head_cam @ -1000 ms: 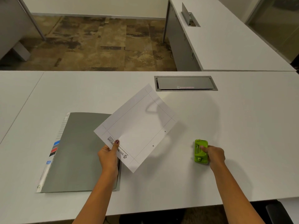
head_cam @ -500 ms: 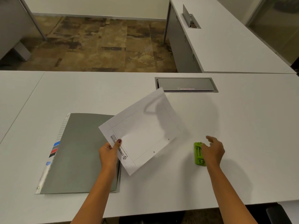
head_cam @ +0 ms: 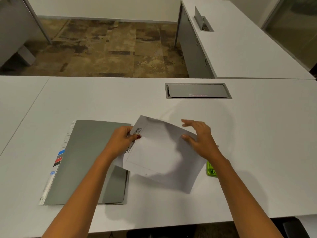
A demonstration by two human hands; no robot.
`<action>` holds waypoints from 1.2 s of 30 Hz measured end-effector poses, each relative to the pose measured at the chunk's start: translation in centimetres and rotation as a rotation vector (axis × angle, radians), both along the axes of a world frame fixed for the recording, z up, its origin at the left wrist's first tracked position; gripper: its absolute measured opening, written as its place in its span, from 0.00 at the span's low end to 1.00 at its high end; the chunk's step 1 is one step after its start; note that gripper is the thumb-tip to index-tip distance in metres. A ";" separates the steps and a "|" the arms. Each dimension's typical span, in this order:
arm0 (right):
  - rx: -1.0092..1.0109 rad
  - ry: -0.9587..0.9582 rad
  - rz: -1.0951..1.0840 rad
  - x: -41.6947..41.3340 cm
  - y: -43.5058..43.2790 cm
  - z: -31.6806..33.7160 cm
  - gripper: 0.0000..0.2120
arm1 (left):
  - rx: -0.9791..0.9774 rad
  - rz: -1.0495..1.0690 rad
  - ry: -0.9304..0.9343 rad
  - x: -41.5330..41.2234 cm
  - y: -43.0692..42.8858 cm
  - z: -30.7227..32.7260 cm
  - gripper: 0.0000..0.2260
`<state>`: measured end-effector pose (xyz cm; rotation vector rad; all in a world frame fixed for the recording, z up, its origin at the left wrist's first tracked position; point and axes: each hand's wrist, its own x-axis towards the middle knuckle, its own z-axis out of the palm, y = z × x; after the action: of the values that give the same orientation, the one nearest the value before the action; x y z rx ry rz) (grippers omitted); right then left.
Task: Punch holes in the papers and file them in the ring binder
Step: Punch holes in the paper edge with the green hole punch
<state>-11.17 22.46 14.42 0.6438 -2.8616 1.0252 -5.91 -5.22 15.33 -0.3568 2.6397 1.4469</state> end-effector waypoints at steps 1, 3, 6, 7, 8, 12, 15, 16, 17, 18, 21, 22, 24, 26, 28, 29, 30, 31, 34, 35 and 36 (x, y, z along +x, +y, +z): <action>-0.016 -0.054 0.020 0.1 0.0 0.2 0.16 | -0.009 -0.015 -0.006 -0.3 0.0 0.3 0.08; -0.057 -0.121 0.043 0.5 0.0 0.4 0.07 | -0.021 -0.036 -0.014 -0.8 0.0 0.4 0.12; -0.132 -0.110 0.013 1.3 0.3 0.2 0.04 | -0.063 -0.103 0.058 -0.7 0.1 0.7 0.13; -0.159 -0.116 -0.009 1.5 0.5 0.1 0.04 | -0.080 -0.118 0.113 -0.5 0.1 0.8 0.09; -0.183 -0.128 -0.034 1.7 0.7 0.0 0.05 | -0.082 -0.112 0.183 -0.2 0.2 0.8 0.05; -0.292 -0.217 -0.196 2.5 1.9 -0.7 0.06 | -0.012 0.236 0.494 0.9 0.9 -0.3 0.18; -0.447 -0.334 -0.350 3.1 2.8 -1.6 0.06 | 0.242 0.500 0.392 2.1 1.7 -2.3 0.15; -0.510 -0.376 -0.392 3.3 2.9 -1.9 0.07 | 0.312 0.512 0.297 2.5 1.9 -3.3 0.13; -0.562 -0.416 -0.432 3.5 3.0 -2.2 0.07 | 0.390 0.496 0.206 2.8 2.1 -4.4 0.11; -0.597 -0.455 -0.471 3.8 3.1 -2.6 0.06 | 0.486 0.480 0.129 3.2 2.4 -5.2 0.10; -0.649 -0.543 -0.560 4.5 3.2 -3.9 0.08 | 0.719 0.436 -0.028 4.2 3.7 -6.5 0.15; -0.660 -0.560 -0.578 4.7 3.3 -4.3 0.10 | 0.726 0.406 -0.050 4.5 4.1 -6.7 0.16; -0.684 -0.585 -0.605 5.1 3.2 -4.9 0.11 | 0.700 0.371 -0.076 4.8 4.8 -7.1 0.15; -0.703 -0.600 -0.629 5.3 3.0 -5.2 0.12 | 0.652 0.406 -0.094 4.7 5.3 -7.4 0.09; -0.706 -0.594 -0.647 5.3 2.8 -5.5 0.13 | 0.602 0.448 -0.104 4.5 5.5 -8.0 0.06; -0.702 -0.590 -0.653 5.4 2.7 -5.7 0.13 | 0.583 0.455 -0.106 4.4 5.5 -8.3 0.06; -0.694 -0.588 -0.661 5.4 2.6 -5.8 0.12 | 0.561 0.459 -0.108 4.3 5.5 -8.5 0.05; -0.683 -0.583 -0.665 5.4 2.5 -5.9 0.11 | 0.540 0.464 -0.108 4.2 5.5 -8.8 0.05; -0.643 -0.570 -0.723 5.3 2.3 -6.6 0.10 | 0.476 0.501 -0.105 3.9 5.8 -9.4 0.04; -0.630 -0.575 -0.747 5.2 2.1 -6.8 0.13 | 0.459 0.514 -0.105 3.8 6.0 -9.6 0.04; -0.620 -0.582 -0.767 5.1 2.0 -7.1 0.17 | 0.445 0.524 -0.106 3.7 6.2 -9.8 0.04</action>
<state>-6.03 24.45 7.36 -0.8355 -2.4709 1.9530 -2.17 0.94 5.51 -1.0881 2.1377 2.0282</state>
